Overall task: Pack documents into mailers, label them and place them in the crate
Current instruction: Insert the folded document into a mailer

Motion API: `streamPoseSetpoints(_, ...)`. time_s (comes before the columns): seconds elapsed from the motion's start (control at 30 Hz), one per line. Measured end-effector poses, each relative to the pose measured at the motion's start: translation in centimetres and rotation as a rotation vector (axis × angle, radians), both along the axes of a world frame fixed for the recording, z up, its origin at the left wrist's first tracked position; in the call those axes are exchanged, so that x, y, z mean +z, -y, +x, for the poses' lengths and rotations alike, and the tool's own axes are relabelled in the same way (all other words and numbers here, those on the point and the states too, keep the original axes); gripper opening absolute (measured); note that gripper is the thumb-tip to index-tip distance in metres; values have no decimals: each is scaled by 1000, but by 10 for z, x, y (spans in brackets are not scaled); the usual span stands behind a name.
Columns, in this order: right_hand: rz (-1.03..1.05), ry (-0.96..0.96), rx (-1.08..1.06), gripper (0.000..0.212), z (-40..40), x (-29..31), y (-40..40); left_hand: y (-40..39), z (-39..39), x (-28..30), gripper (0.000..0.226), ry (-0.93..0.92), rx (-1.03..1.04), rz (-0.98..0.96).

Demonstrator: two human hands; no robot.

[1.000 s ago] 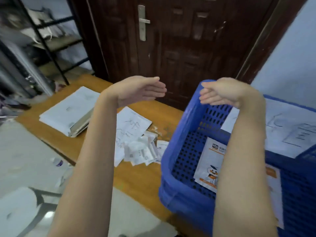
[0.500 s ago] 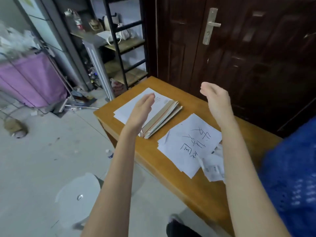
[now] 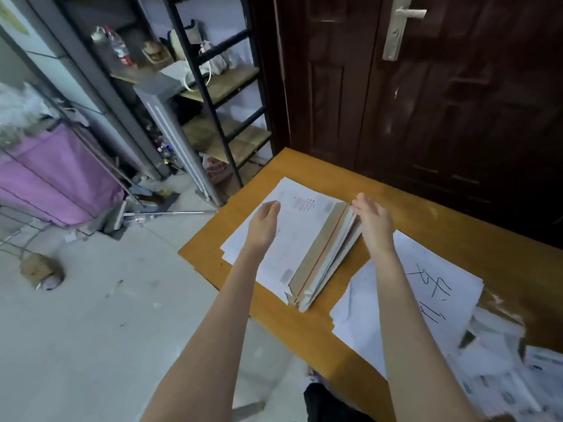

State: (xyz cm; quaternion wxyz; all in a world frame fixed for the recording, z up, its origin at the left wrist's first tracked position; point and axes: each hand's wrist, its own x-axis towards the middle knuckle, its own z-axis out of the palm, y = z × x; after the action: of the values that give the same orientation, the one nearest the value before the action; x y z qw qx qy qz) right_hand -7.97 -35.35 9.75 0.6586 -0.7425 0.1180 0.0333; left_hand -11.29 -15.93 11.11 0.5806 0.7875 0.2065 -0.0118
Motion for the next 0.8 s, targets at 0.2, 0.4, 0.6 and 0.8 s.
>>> streamPoseSetpoints(0.2,-15,-85,-104,28,42,-10,-15,-31,55,-22,45,-49,-25,12)
streamPoseSetpoints(0.4,-23,-228,-167,47,61,-30,-30,-55,97,-48,41,-97,-67,-15)
streamPoseSetpoints(0.6,-45,-283,-347,40,64,-54,-59,-86,134,-81,23,-186,-153,53)
streamPoseSetpoints(0.8,-28,-358,-574,41,62,-86,-83,-120,151,-114,39,-319,-214,164)
